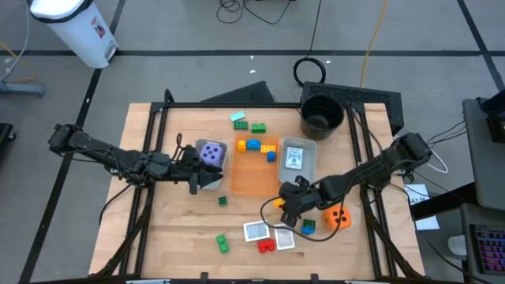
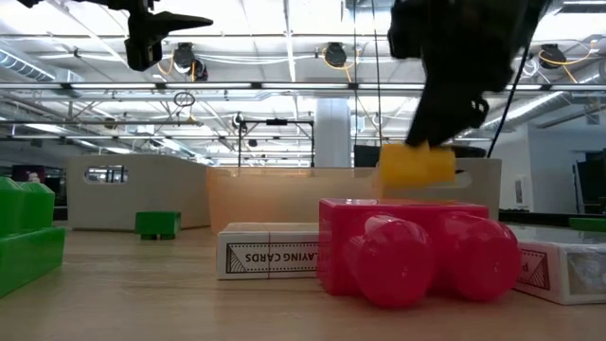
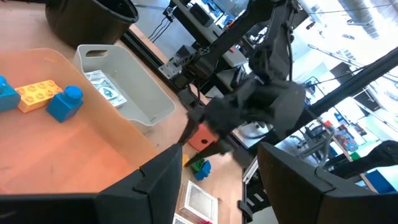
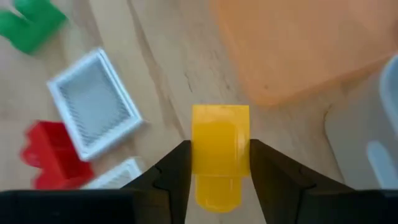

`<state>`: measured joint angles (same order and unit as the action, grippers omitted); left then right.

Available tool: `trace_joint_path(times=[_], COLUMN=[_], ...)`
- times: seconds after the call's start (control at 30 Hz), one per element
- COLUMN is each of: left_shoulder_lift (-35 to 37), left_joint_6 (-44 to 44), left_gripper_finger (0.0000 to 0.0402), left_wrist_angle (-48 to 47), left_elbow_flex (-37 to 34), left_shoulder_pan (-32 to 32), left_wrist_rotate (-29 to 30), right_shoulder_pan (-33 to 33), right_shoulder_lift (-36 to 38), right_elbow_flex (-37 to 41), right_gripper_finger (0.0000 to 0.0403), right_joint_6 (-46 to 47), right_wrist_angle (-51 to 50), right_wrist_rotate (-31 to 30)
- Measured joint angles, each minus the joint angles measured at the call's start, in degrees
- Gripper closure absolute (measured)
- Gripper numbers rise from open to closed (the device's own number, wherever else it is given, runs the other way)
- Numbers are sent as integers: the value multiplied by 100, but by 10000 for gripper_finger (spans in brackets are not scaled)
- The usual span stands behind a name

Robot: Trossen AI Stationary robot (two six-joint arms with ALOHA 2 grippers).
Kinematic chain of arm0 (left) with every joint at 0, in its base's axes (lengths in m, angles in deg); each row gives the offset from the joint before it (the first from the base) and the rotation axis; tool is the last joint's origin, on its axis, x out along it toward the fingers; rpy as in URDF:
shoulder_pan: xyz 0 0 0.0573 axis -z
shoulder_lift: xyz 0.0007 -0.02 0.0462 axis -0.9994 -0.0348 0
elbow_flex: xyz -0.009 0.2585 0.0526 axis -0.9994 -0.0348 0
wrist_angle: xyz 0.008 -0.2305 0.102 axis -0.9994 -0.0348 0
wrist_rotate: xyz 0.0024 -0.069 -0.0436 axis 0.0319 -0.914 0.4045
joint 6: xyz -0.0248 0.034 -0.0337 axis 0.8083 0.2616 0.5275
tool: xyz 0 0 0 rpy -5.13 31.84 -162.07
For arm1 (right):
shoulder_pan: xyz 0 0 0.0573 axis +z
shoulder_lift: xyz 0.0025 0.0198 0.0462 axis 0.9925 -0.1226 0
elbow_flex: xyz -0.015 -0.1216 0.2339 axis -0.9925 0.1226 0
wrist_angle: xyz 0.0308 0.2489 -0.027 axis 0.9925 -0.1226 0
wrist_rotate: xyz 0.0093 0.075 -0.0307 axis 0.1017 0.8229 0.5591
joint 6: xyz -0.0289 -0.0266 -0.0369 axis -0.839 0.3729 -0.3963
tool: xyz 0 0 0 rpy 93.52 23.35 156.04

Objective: Pick & Place Toys
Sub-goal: Put the yellow game piece into the orange bin

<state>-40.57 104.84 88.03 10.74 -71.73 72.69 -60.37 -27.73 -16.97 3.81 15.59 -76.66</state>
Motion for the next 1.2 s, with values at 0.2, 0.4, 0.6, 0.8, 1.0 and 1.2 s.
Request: trace_joint_path(times=[0.2,0.4,0.6,0.8,1.0,1.2], left_shoulder_lift=[-2,-84,-459,-1106,-1696,-2196], left_joint_6=[164,164,189,73,597,780], left_gripper_finger=[188,188,188,188,188,188], left_wrist_angle=[200,490,260,-485,-1089,-1079], left_elbow_flex=[0,0,454,1417,2074,2363], left_shoulder_pan=[0,-78,-282,-618,-1019,-1294], left_wrist_rotate=[-2,-202,-600,-1069,-1517,-2152], right_shoulder_pan=[0,-120,-475,-779,-904,-950], right_shoulder_lift=[505,857,899,754,762,765], right_elbow_flex=[-9,-9,-355,-897,-1120,-1137], right_gripper_finger=[263,264,266,270,285,326], right_joint_6=[-96,-970,-1804,-2748,-3393,-3321], right_wrist_angle=[352,1137,1290,1121,1069,747], right_wrist_rotate=[-91,-123,-121,-173,-579,-577])
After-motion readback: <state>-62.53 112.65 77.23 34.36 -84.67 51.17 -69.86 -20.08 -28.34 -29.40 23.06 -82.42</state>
